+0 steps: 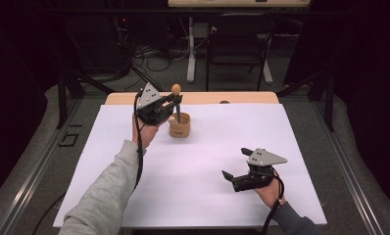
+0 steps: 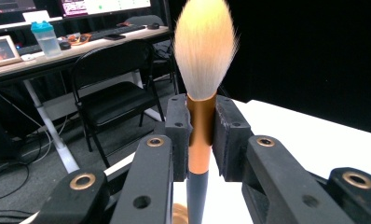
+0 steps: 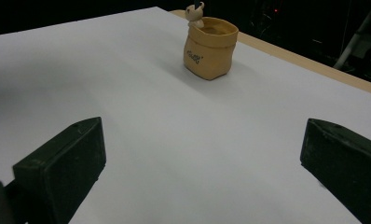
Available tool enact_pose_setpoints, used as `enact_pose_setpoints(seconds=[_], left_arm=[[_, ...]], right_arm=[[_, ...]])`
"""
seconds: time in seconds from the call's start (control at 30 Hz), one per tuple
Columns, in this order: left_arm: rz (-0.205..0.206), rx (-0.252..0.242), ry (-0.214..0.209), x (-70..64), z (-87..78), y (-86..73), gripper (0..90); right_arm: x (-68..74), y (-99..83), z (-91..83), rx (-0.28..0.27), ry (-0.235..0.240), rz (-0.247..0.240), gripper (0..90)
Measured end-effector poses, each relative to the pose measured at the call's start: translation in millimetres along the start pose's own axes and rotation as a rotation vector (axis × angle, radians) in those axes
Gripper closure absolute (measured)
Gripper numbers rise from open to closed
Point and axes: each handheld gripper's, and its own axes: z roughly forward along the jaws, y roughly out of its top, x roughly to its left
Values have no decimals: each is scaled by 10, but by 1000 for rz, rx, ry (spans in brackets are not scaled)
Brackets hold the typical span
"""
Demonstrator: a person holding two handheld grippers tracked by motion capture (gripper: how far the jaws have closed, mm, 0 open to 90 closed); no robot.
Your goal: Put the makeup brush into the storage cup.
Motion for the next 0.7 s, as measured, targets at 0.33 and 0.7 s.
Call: enact_pose_setpoints(seconds=[0.33,0.7], left_arm=[[9,-14,9,30,70,-39,781],[2,-4,17,73,185,-120,781]], right_arm=[[4,-2,13,11,6,-12,0],[-2,-13,26,26,3,-7,1]])
